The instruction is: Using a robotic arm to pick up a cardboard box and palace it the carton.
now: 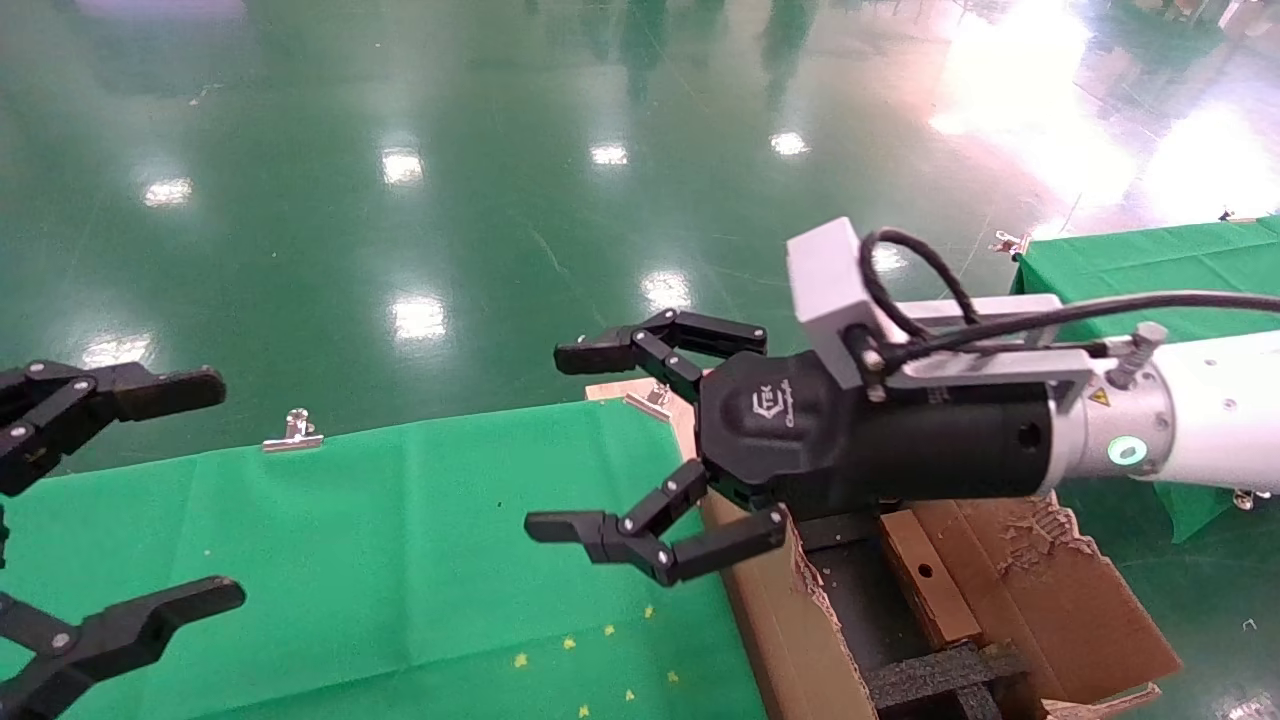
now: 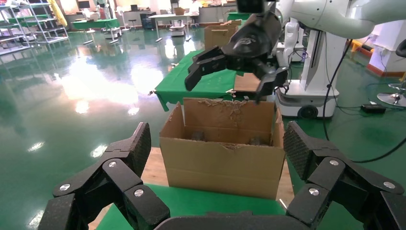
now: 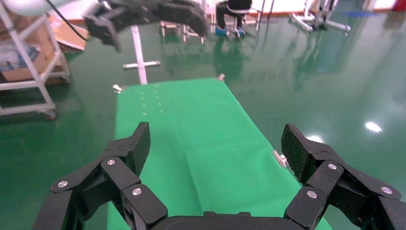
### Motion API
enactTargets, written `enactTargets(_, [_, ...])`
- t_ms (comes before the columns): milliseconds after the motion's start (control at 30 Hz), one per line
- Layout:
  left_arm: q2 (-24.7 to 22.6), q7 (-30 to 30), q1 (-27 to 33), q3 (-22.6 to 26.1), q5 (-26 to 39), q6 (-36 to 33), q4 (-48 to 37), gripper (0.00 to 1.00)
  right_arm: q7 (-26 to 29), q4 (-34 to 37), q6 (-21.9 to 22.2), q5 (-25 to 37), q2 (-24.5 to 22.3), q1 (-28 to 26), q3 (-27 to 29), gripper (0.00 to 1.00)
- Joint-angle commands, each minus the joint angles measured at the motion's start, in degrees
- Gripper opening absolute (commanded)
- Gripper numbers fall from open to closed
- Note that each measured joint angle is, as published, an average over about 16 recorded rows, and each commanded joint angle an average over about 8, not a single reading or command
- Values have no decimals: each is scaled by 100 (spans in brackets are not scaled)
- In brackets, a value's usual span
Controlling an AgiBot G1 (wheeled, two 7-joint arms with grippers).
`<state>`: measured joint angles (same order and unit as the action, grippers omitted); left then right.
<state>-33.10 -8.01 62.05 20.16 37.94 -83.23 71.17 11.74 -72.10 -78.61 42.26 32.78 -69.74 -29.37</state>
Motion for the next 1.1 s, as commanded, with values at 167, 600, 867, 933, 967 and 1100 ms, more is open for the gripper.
enactTargets(167, [0, 0, 0, 0, 0, 0, 0, 100, -54, -82, -390, -22, 123, 450, 734, 100])
enactTargets(600, [1, 0, -1, -1, -3, 2, -1, 100, -113, -168, -814, -45, 259, 942, 1536, 100])
enactTargets(867, [1, 0, -2, -1, -3, 1, -1, 100, -111, -159, -760, -46, 242, 879, 1429, 100])
enactTargets(933, [1, 0, -2, -1, -3, 1, -1, 100, -110, -157, -749, -46, 238, 867, 1410, 100])
enactTargets(967, [1, 1, -2, -1, -3, 1, -1, 100, -110, -156, -744, -46, 236, 862, 1402, 100])
enactTargets(1100, [1, 1, -2, -1, -3, 2, -1, 100, -107, -153, -731, -46, 231, 845, 1374, 100])
